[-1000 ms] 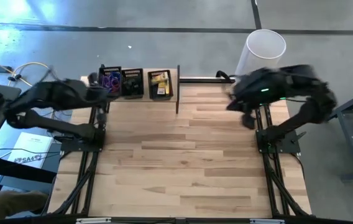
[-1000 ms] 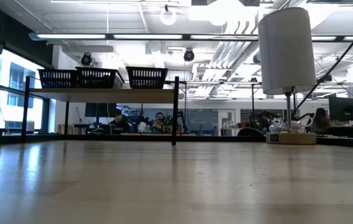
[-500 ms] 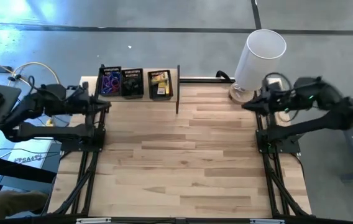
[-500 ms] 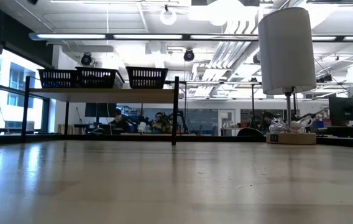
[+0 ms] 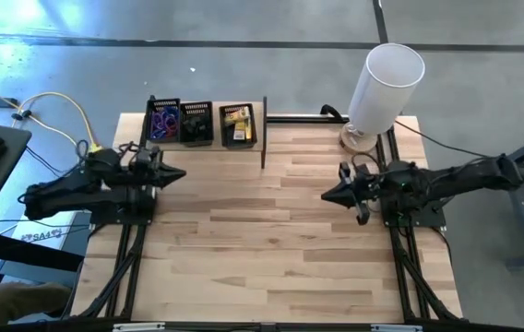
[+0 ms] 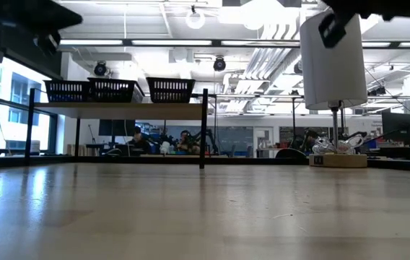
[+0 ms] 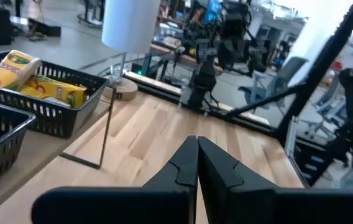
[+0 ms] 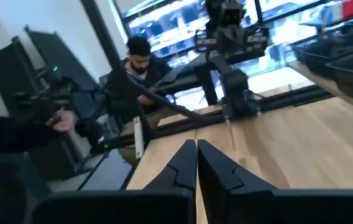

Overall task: Pick & Place Office Desk Supplies
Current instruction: Return to Home Position

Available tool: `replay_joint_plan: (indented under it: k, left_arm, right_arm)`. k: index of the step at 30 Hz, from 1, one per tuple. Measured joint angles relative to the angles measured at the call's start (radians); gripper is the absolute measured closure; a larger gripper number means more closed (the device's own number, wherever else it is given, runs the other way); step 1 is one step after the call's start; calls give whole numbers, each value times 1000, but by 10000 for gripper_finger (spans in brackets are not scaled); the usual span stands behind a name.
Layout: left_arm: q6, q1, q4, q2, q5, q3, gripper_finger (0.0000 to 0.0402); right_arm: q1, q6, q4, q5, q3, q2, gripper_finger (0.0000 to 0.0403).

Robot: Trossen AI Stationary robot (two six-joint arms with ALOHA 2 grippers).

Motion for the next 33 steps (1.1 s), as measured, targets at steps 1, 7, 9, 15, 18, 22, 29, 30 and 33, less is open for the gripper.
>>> replay_joint_plan:
  k: [1, 7, 9, 15, 18, 22, 29, 30, 33]
  left_arm:
    - [-2, 0, 38, 0, -9, -27, 401]
    - [-1, -25, 228, 37, -11, -164, 401]
    - [8, -46, 304, 57, -11, -208, 401]
    - [57, -111, 377, 89, -94, -271, 401]
    - [93, -130, 332, 81, -130, -277, 401]
    - [76, -136, 169, 19, -132, -278, 401]
    - [19, -136, 84, -117, -142, -278, 401]
    - [16, -136, 85, -127, -142, -279, 401]
    - [-6, -136, 80, -126, -142, -293, 401]
  right_arm:
    - [9, 8, 29, 22, -27, -2, 401]
    - [78, 36, 245, 118, -187, -35, 401]
    - [101, 31, 287, 149, -221, -49, 401]
    - [139, -13, 283, 237, -267, -71, 401]
    - [141, -11, 284, 237, -297, -73, 401]
    - [141, 19, 377, 227, -365, -89, 401]
    - [141, -26, 382, 190, -395, -140, 401]
    - [141, -49, 377, 191, -395, -145, 401]
    - [141, -121, 330, 191, -395, -164, 401]
